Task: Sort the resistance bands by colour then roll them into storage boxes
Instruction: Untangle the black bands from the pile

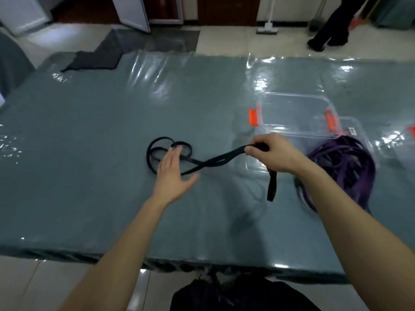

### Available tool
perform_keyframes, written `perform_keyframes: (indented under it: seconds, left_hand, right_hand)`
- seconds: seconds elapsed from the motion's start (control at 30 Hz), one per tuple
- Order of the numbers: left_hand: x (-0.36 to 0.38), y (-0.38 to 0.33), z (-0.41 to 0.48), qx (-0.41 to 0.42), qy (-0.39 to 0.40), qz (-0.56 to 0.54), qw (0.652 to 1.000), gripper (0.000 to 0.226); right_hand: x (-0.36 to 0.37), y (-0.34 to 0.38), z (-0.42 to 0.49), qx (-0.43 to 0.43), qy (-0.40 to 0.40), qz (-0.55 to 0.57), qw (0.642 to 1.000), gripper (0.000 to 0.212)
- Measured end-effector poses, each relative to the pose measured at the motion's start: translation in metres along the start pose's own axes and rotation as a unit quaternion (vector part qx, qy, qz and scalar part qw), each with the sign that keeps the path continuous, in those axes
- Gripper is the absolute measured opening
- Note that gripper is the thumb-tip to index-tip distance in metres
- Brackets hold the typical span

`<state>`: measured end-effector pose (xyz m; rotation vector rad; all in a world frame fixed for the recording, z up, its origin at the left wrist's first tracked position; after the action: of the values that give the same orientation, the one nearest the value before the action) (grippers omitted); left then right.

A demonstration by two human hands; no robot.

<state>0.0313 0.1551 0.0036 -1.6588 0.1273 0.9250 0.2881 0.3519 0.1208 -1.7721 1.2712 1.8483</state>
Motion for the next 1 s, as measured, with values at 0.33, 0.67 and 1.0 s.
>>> perform_keyframes:
  seconds: [0.33,0.67,1.0]
  left_hand:
    - [0.073,-0.095,0.048,0.013,0.049,-0.070,0.996,0.022]
    - [0.019,-0.341,0.092,0.160,0.059,0.106,0.980,0.031]
    - [-0.024,-0.415,0.084,0.153,-0.022,0.132,0.979,0.026]
  right_hand:
    - [-0.121,-0.041,-0.063,0.013,-0.193,0.121,0.974,0.054]
    - [-0.095,-0.154,-0.041,0.004,-0.063,0.072,0.995,0.097]
    - [-0.205,-0.072,0.021,-0.180,0.025,0.236,0.955,0.020]
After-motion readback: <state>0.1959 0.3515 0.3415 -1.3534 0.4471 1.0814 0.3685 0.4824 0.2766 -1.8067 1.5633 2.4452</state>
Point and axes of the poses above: each hand's wrist, its own z-axis towards the middle knuckle, its own x-axis out of the palm, y = z × x, the point moved 1 cm from there along z, towards the middle knuckle, and after that the axes turned 15 degrees about -z, right-handed, at the moved point
